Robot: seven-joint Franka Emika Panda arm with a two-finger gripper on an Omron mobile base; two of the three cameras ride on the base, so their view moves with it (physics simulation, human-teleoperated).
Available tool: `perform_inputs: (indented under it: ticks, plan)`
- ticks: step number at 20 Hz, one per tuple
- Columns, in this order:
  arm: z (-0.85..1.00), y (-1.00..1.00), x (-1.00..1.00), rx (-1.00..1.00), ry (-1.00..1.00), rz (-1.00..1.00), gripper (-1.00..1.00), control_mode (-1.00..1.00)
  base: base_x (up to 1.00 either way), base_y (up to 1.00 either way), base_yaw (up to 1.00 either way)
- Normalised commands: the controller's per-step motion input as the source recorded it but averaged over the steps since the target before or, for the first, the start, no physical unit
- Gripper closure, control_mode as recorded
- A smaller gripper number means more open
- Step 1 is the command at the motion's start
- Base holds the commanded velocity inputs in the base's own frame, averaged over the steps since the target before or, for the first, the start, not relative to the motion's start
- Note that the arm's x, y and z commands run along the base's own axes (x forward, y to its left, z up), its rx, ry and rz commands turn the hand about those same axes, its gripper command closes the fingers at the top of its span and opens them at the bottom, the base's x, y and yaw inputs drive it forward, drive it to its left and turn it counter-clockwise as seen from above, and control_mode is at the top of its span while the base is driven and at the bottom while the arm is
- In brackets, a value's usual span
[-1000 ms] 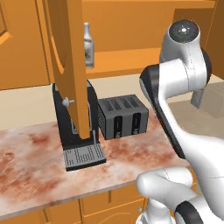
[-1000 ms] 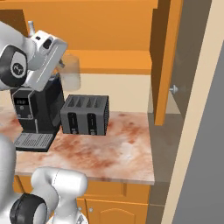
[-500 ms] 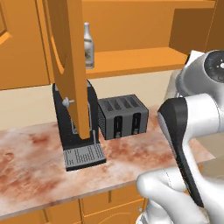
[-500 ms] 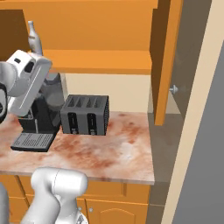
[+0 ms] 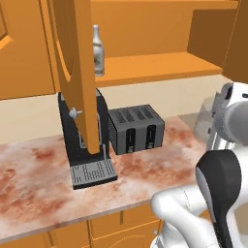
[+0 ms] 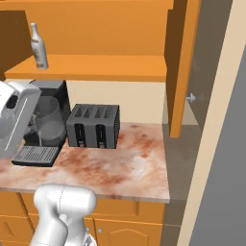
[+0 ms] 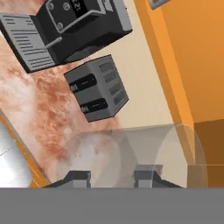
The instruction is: There is a bowl on the dining counter. Grab a lemon wedge from the fridge and place it in the bowl. Then get the liquor bottle and glass cup from the cabinet and place them next to the bowl.
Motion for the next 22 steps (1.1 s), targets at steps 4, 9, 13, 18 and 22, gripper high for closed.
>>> perform_inputs:
  ticks: [4, 9, 13, 18, 22]
  plan:
    - [0.0, 0.0, 0.0, 0.0, 0.0, 0.0, 1.0, 1.0, -0.99, 0.0, 0.21]
    - [0.0, 0.0, 0.0, 0.0, 0.0, 0.0, 1.0, 1.0, -1.0, 0.12, 0.42]
    - [0.0, 0.0, 0.0, 0.0, 0.0, 0.0, 1.0, 1.0, -1.0, 0.4, 0.58]
    - [0.0, 0.0, 0.0, 0.0, 0.0, 0.0, 1.0, 1.0, -0.98, 0.52, 0.65]
    - [0.0, 0.0, 0.0, 0.0, 0.0, 0.0, 1.0, 1.0, -0.66, 0.84, 0.7]
